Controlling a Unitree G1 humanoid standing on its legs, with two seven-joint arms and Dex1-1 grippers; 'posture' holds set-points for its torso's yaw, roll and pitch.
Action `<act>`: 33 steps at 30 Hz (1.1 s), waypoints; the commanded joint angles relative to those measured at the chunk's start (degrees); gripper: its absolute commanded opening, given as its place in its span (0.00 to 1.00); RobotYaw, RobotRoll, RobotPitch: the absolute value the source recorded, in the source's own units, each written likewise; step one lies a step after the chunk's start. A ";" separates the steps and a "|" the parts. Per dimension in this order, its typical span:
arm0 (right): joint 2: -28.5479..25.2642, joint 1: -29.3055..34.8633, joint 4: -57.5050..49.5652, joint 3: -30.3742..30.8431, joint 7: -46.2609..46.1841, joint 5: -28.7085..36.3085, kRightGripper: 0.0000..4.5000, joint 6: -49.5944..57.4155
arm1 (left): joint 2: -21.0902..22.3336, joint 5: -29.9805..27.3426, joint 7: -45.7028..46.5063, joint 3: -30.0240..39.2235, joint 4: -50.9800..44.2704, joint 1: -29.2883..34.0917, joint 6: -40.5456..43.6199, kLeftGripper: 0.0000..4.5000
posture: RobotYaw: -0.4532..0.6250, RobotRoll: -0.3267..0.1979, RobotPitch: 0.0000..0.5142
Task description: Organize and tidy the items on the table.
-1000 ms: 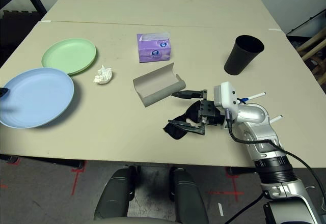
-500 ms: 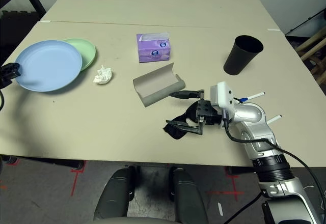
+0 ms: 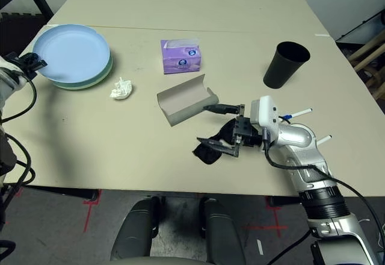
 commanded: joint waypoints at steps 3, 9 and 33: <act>1.39 0.73 -0.19 -1.40 -4.01 0.99 1.00 2.84 | -0.56 0.13 1.53 0.55 1.72 -0.49 -0.37 0.01 | 0.54 0.62 0.35; 1.61 1.34 -1.01 -1.36 -4.70 1.55 1.00 3.10 | -0.91 0.06 4.72 1.22 2.11 -0.43 -0.98 0.01 | 0.53 0.62 0.35; 1.23 1.58 -5.57 -1.56 -8.06 5.28 1.00 11.16 | -0.23 4.19 -23.83 -11.55 -11.94 6.37 3.13 0.99 | 0.56 0.62 0.35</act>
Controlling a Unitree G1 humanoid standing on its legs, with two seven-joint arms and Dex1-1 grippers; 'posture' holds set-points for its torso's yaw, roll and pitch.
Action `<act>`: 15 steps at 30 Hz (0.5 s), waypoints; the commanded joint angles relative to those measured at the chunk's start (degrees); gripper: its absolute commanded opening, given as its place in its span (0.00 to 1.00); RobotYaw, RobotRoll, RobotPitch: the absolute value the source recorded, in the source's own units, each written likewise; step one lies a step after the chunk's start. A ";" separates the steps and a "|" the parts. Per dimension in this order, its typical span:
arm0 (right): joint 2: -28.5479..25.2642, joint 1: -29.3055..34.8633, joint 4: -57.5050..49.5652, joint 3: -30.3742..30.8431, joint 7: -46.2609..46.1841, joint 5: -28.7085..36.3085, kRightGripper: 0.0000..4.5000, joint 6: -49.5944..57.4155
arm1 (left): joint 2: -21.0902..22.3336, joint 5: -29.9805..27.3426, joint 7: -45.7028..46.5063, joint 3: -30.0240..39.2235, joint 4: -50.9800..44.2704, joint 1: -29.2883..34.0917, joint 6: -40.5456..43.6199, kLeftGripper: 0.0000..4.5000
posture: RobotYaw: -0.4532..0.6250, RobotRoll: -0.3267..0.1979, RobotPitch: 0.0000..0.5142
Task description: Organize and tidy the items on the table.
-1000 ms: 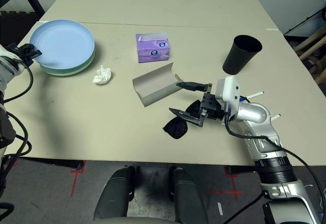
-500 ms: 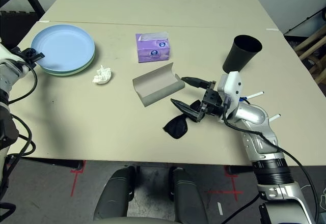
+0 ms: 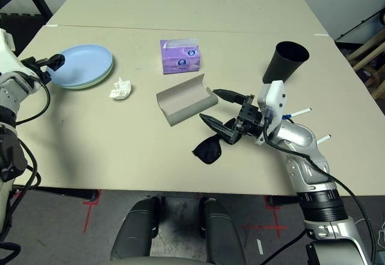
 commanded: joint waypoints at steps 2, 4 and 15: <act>-0.44 -0.03 -0.53 -1.02 0.21 0.12 1.00 0.32 | 1.87 1.96 -15.74 -6.44 -8.33 3.92 -0.26 0.99 | 0.56 0.62 0.35; -0.35 -0.22 -0.36 -0.84 0.29 -0.02 1.00 0.23 | 2.02 1.58 -22.76 -8.85 -13.16 6.89 -1.80 0.99 | 0.56 0.62 0.35; -0.18 -0.13 -0.13 -0.73 0.56 -0.32 1.00 -0.23 | -0.71 0.49 -32.61 -11.80 -22.62 14.26 -2.93 0.99 | 0.55 0.62 0.35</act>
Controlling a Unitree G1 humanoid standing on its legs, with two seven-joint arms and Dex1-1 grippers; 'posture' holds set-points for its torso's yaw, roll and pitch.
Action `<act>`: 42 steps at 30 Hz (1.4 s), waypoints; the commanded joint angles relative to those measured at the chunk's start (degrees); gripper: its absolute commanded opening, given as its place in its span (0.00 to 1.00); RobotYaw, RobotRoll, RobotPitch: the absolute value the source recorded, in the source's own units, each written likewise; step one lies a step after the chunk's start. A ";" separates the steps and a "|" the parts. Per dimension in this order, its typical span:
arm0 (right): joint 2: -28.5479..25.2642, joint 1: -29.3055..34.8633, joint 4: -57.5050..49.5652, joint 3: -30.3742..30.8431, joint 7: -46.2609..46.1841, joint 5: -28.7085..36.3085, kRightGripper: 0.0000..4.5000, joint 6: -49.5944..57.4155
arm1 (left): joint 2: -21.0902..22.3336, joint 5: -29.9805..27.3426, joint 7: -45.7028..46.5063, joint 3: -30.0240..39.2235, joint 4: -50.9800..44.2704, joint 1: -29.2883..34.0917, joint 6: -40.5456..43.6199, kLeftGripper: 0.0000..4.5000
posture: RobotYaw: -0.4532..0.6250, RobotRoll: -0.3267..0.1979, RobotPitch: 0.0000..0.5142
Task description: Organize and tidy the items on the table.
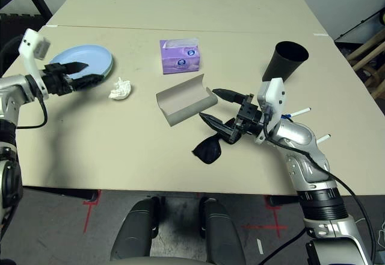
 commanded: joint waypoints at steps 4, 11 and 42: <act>-0.08 1.03 -0.42 -0.78 0.16 -0.28 1.00 -0.51 | -2.23 2.20 -0.38 -2.74 0.88 1.36 -4.47 0.99 | 0.55 0.62 0.34; 0.10 1.01 -0.39 -0.89 -0.22 -0.42 1.00 -0.72 | -4.32 3.79 -0.72 -4.55 3.27 1.40 -6.86 0.99 | 0.54 0.62 0.34; 0.16 2.13 1.65 -2.16 -1.18 -0.29 1.00 -2.42 | -3.27 2.97 -2.52 -2.91 2.17 -1.58 -5.86 0.00 | 0.54 0.62 0.33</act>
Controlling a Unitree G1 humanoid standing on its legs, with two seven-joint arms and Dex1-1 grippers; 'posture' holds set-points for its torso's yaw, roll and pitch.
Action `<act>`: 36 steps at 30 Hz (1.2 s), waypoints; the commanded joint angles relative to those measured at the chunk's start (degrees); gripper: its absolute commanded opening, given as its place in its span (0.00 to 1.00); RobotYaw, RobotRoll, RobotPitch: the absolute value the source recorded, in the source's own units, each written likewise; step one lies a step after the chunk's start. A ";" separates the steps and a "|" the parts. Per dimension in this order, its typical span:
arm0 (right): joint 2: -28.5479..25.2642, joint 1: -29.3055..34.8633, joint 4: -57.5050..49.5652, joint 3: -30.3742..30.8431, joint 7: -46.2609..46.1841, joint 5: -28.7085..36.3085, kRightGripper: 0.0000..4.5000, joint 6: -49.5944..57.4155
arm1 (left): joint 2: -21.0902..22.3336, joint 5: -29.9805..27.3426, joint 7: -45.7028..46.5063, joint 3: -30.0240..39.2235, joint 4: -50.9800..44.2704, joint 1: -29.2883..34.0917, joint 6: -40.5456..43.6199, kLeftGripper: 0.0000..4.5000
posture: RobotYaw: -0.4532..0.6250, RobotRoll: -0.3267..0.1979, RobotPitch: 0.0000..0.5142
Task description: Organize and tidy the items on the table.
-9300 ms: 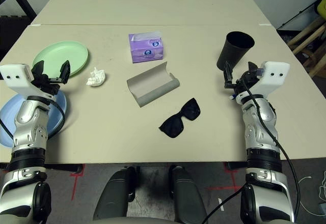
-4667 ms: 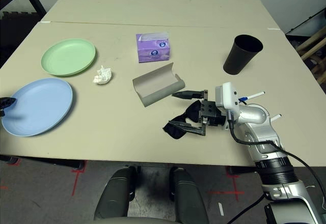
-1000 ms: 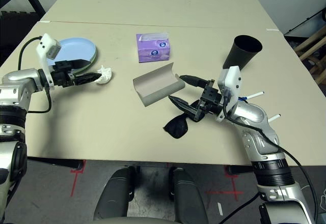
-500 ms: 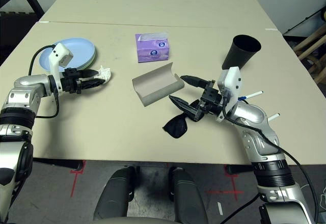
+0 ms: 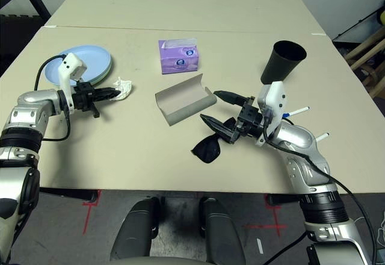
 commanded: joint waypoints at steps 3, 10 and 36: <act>0.37 0.17 1.07 -1.72 -0.15 -0.05 1.00 -0.69 | 0.27 -1.63 -0.47 1.06 -3.34 -1.41 2.19 0.00 | 0.54 0.62 0.33; 0.86 -0.12 0.53 -1.65 -0.38 -0.35 1.00 -0.19 | -0.19 -1.86 3.22 2.60 -0.41 -4.97 1.43 0.00 | 0.54 0.62 0.33; 1.63 -1.12 -2.41 -1.96 -3.21 0.58 1.00 3.57 | 1.96 1.74 31.75 8.86 17.11 -8.30 -7.78 0.00 | 0.54 0.62 0.36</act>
